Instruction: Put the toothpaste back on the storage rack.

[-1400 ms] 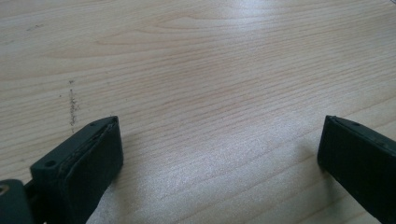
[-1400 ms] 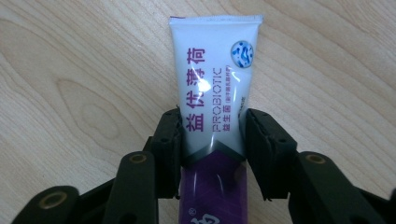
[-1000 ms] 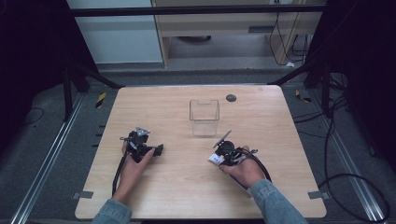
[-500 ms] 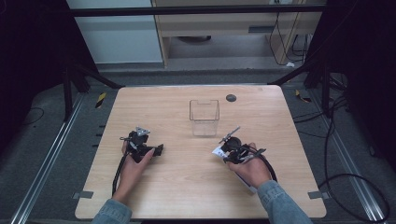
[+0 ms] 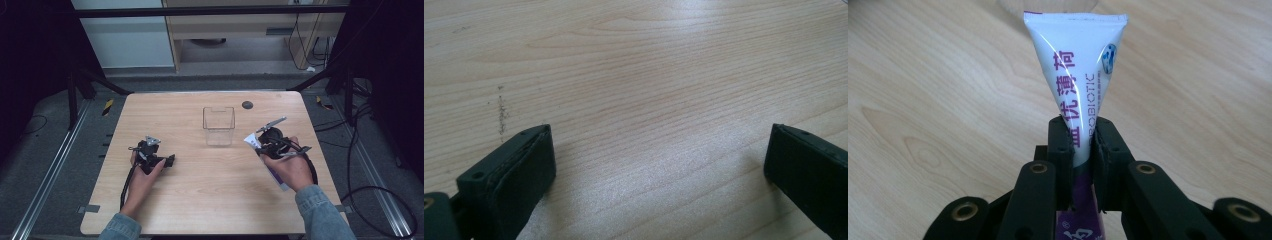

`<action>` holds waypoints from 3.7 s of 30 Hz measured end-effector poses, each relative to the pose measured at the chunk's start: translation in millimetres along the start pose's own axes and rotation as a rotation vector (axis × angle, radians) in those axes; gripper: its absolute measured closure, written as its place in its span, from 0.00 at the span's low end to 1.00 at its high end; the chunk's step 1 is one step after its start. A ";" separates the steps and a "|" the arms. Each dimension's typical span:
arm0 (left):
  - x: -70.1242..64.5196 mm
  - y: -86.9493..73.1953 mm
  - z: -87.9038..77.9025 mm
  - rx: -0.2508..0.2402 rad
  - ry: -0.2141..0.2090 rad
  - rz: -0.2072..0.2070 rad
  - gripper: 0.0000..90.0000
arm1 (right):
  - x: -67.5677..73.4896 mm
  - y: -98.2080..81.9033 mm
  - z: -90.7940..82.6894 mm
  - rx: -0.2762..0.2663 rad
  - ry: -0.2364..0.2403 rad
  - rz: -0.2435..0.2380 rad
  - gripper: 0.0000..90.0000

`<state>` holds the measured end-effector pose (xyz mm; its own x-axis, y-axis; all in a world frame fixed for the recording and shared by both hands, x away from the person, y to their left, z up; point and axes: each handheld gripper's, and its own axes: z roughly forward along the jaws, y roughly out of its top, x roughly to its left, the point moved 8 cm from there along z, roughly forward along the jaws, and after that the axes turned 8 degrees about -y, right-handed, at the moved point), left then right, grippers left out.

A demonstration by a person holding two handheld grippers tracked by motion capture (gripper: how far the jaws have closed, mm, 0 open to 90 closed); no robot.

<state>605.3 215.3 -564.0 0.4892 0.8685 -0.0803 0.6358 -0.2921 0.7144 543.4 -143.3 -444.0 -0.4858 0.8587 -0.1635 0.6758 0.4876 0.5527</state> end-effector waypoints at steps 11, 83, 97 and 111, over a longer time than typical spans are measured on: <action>0.0 0.0 0.0 0.000 0.000 0.000 0.00 | -17.8 13.5 -16.1 -0.097 -0.026 0.045 0.89; -0.1 -0.2 -0.2 0.002 0.000 0.002 0.00 | 23.2 108.1 -42.0 -0.608 0.024 0.256 0.89; -0.1 0.0 0.0 0.000 0.000 0.001 0.00 | 20.0 140.2 -54.4 -0.642 0.014 0.267 0.89; -0.1 0.0 0.0 0.000 0.000 0.001 0.00 | 11.6 166.9 -51.0 -0.698 0.004 0.314 0.89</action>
<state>605.2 215.2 -564.0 0.4898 0.8683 -0.0791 0.6353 -0.2932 0.7145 622.2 -60.0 -312.0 -0.3315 0.9392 0.0889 0.2765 0.0066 0.9610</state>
